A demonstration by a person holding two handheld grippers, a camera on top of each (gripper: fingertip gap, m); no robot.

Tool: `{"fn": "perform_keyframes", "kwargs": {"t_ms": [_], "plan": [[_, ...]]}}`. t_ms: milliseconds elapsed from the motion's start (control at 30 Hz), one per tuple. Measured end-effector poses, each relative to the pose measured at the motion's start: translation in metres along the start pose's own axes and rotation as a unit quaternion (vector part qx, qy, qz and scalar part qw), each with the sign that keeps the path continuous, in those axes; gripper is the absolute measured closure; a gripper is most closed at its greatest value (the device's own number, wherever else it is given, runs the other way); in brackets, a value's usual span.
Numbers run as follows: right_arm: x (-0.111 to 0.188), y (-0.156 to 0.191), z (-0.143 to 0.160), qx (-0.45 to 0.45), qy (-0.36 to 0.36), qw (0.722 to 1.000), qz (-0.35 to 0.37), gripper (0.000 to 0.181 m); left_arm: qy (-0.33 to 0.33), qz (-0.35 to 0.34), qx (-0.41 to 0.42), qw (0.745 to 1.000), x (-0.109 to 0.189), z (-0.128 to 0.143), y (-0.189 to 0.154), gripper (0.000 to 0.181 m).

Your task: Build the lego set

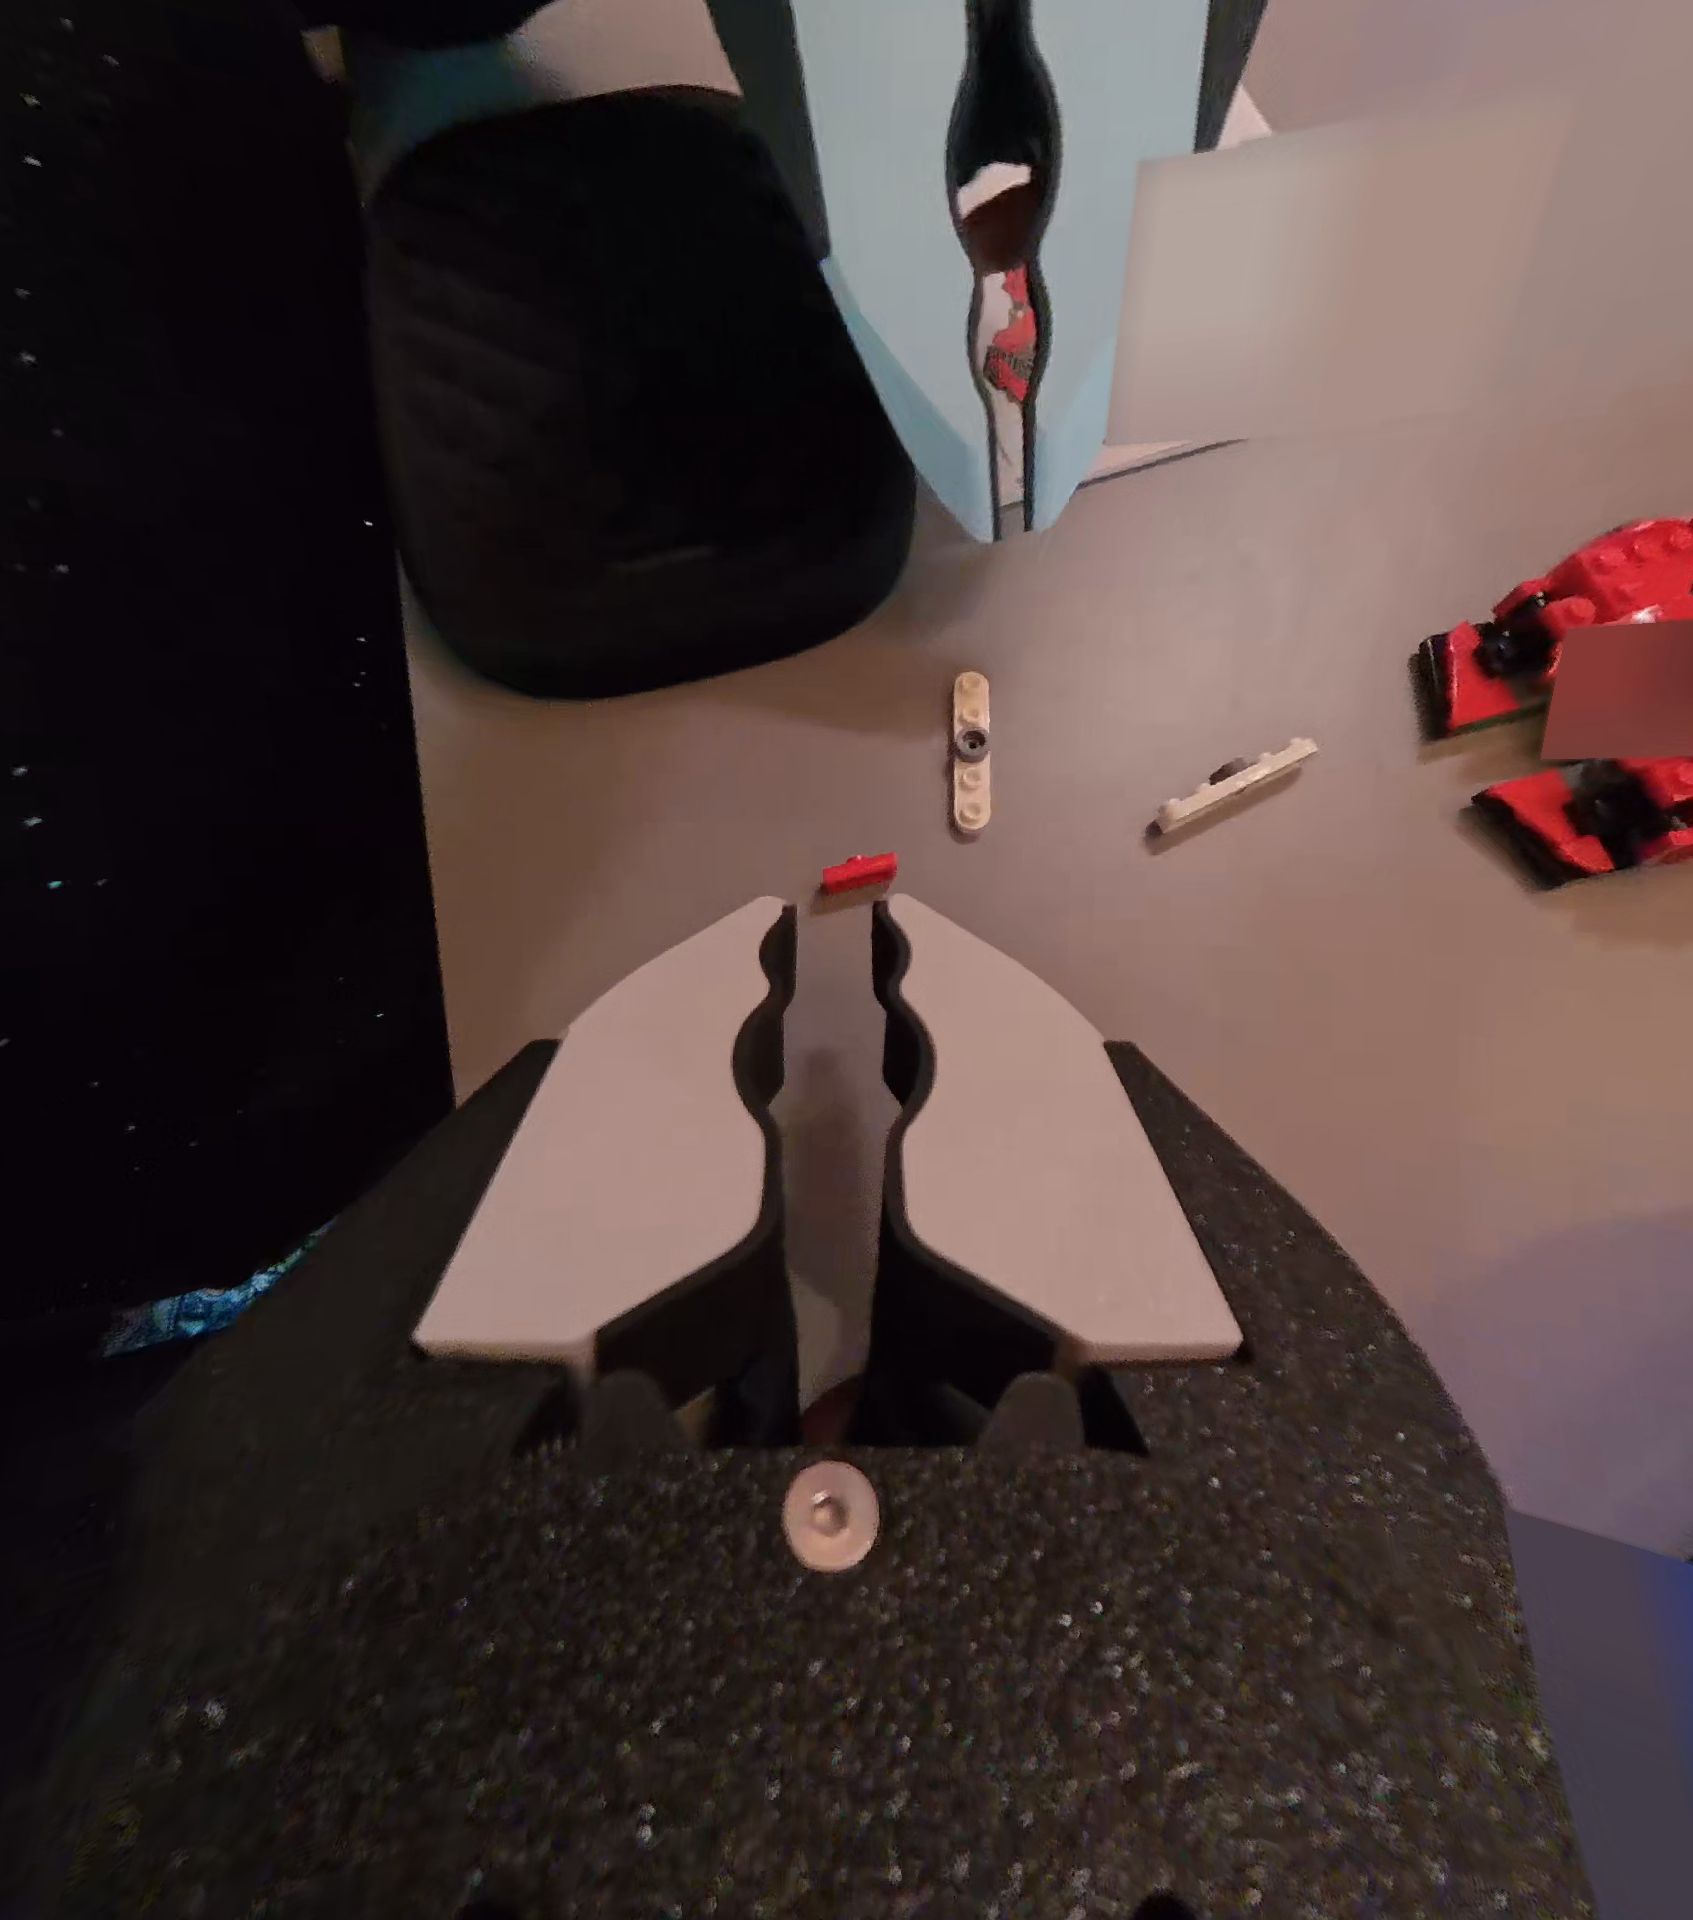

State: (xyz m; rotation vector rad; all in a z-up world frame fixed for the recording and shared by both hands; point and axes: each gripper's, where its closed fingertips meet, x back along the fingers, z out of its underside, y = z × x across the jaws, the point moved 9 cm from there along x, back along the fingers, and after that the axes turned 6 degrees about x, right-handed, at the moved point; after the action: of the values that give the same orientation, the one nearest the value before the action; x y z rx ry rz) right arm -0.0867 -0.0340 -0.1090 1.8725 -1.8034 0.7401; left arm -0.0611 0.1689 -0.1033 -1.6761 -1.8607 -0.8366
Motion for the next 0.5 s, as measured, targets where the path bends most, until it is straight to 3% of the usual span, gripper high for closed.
{"fn": "perform_keyframes", "kwargs": {"t_ms": [200,333,400,500], "plan": [[-0.024,0.004,-0.005,-0.159,0.06,0.985,0.026,0.153,-0.01,-0.031,0.004,0.999,-0.001,-0.002,-0.01,0.176],[-0.031,0.013,-0.005,-0.209,0.052,0.974,0.075,0.16,-0.031,-0.064,-0.022,0.997,0.003,0.0,-0.016,0.172],[-0.033,0.011,-0.004,-0.213,0.055,0.97,0.108,0.177,-0.057,-0.064,-0.044,0.995,0.004,-0.001,-0.019,0.167],[-0.034,0.006,-0.003,-0.223,0.018,0.972,0.069,0.178,-0.091,-0.068,-0.093,0.989,0.005,-0.004,-0.024,0.162]]}}
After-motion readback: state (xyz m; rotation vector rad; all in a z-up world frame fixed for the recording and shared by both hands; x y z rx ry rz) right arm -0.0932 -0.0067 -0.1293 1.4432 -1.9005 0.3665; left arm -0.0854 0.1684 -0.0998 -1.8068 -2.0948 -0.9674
